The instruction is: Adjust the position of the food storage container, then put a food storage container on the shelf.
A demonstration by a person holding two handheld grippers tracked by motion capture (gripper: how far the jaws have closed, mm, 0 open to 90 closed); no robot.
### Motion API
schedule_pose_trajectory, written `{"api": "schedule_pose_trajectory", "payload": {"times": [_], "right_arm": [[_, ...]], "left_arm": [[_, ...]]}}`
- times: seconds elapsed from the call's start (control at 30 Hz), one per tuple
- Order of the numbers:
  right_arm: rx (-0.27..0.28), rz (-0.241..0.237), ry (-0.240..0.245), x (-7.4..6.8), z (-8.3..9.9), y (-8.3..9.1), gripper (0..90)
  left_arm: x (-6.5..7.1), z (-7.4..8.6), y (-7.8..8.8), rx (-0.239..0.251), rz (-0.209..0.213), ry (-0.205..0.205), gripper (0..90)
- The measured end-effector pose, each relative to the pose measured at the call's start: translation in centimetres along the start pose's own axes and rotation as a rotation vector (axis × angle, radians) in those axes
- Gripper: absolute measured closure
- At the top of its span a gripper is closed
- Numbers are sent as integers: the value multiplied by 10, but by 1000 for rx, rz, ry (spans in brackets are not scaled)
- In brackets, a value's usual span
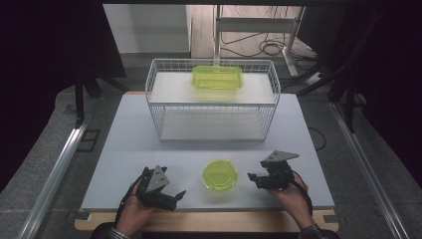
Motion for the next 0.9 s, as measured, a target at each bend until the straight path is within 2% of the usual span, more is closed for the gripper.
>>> {"api": "schedule_pose_trajectory", "payload": {"times": [0.13, 0.3, 0.4, 0.47, 0.57, 0.67, 0.73, 0.9], "right_arm": [[1, 8, -7, 3, 7, 3, 183], [4, -11, -43, 7, 9, 2, 86], [-4, -13, -47, 5, 8, 3, 63], [-7, -4, -54, 3, 6, 5, 76], [-22, 2, -67, 2, 5, 8, 158], [-1, -28, -87, 2, 3, 12, 212], [11, -48, -86, 2, 0, 16, 229], [40, -94, -122, 3, -5, 21, 268]], "left_arm": [[0, 0, 0, -4, -3, -5, 26], [-1, 1, 0, -3, -8, -1, 26], [-1, 1, 0, -2, -7, 0, 26], [-2, 1, 0, -6, -8, -1, 27], [-1, 1, -1, -7, -8, -3, 27], [-1, 1, 0, 0, -11, -1, 27], [-2, 1, 0, 0, -12, -1, 30], [-2, 1, -1, -2, -16, -3, 30]]}}
Point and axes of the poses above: each handheld gripper's, and its own axes: y roughly backward along the jaws, z roughly out of its underside, x roughly to its right, the point moved 2 cm from there along -y, roughly forward along the jaws, and after that the axes turned 6 degrees about z, right-handed, at the moved point
